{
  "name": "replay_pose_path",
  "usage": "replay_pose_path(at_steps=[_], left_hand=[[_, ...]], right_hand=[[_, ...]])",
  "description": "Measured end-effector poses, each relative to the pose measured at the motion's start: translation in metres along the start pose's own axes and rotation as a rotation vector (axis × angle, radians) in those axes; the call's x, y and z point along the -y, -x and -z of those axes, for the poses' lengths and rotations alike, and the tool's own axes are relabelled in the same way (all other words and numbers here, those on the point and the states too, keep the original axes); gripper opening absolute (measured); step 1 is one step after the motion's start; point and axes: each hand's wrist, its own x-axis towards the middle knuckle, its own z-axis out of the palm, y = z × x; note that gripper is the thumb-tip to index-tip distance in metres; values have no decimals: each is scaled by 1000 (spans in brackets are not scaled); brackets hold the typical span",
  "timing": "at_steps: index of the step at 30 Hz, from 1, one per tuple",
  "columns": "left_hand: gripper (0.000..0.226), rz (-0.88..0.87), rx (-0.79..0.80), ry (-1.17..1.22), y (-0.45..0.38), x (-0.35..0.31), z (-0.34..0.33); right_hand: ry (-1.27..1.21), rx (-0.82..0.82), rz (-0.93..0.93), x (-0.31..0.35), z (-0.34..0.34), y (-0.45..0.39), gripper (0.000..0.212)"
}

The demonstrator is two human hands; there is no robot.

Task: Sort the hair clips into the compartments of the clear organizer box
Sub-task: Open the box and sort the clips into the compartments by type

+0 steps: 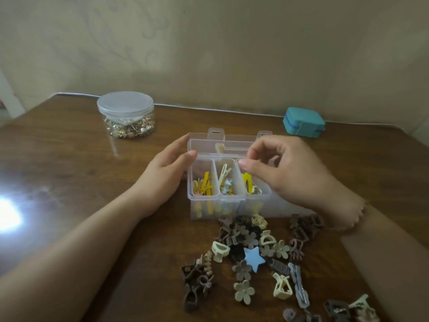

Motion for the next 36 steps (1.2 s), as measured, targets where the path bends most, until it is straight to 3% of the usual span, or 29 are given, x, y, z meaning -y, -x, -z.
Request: replay_pose_path(at_steps=[5, 8, 11, 15, 19, 22, 28, 32, 34, 36], left_hand=[[49, 10, -17, -16, -2, 2, -1], [49, 16, -16, -35, -1, 0, -2], [49, 23, -19, -32, 0, -1, -2], [49, 37, -8, -30, 1, -2, -3], [49, 30, -2, -27, 2, -3, -1], [52, 31, 3, -18, 2, -3, 0], [49, 18, -11, -1, 1, -2, 0], [45, 15, 4, 35, 1, -1, -1], [46, 10, 9, 42, 0, 0, -1], [49, 12, 11, 44, -1, 2, 1]], right_hand=[[40, -180, 102, -9, 28, 25, 10], [93, 81, 264, -19, 44, 55, 8], [263, 372, 331, -33, 48, 85, 19], [374, 507, 325, -42, 41, 101, 21], [403, 483, 344, -53, 37, 102, 16], [294, 433, 296, -50, 39, 99, 13], [57, 85, 281, -17, 33, 56, 20], [-16, -101, 268, 16, 8, 15, 5], [75, -84, 268, 23, -9, -3, 13], [229, 54, 286, 24, -22, -11, 19]])
